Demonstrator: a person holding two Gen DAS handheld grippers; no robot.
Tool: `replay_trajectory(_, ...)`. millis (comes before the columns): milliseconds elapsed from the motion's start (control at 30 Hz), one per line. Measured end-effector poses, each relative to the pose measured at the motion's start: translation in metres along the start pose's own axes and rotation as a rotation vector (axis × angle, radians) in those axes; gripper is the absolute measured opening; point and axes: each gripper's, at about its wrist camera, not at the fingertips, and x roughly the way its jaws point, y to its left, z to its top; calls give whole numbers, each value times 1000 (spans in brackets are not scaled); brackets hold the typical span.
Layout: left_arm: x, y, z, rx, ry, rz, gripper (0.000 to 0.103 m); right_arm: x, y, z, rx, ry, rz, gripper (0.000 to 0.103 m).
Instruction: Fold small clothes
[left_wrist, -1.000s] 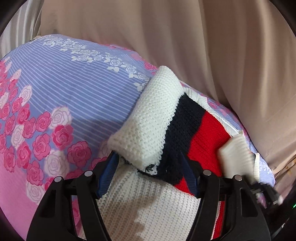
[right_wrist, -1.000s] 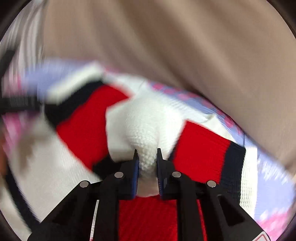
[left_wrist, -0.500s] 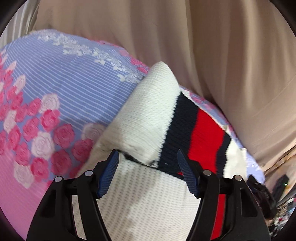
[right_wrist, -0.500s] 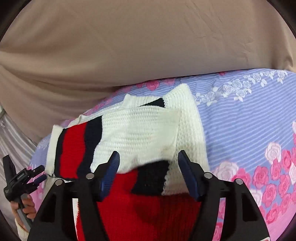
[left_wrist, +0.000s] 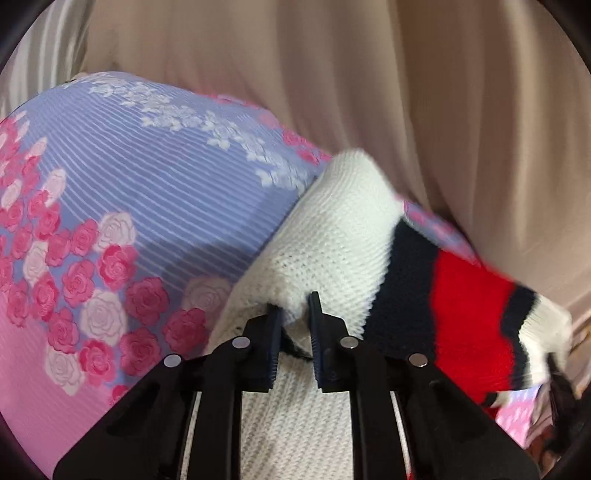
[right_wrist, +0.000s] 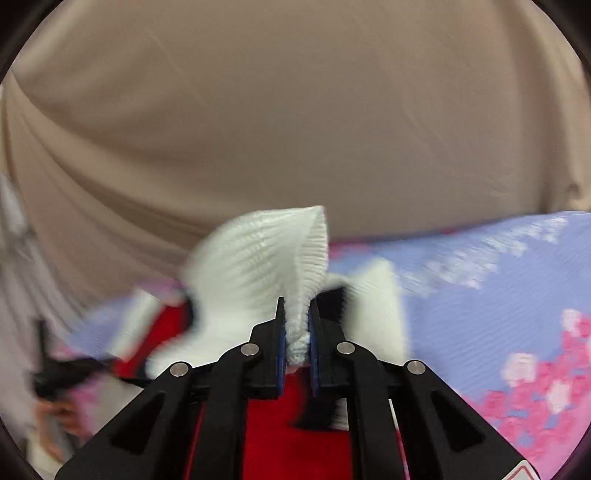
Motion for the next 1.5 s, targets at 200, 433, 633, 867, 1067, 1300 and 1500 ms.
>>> replay_trajectory(200,7,-10,-15,53,-5,47,10,-26,-8,-12,60,-80,72,9)
replay_trajectory(433,15,-18,-26,93,-24,75,10,-17,-16,-12,67,6,16,22)
replay_trajectory(633,27,-26,-35,93,-53,63,10,-26,111,35,-186,-20,295,40)
replay_trajectory(867,16,-10,-35,105,-67,38,10,84,264,46,-397,121,407,53)
replay_trajectory(1067,13,-3,-36,125,-70,21,10,152,308,35,-432,205,390,21)
replay_trajectory(1300,7,-3,-42,127,-93,40,10,125,350,49,-504,56,458,7)
replay_trajectory(1500,8,-2,-42,127,-84,43,10,187,354,31,-504,175,309,17)
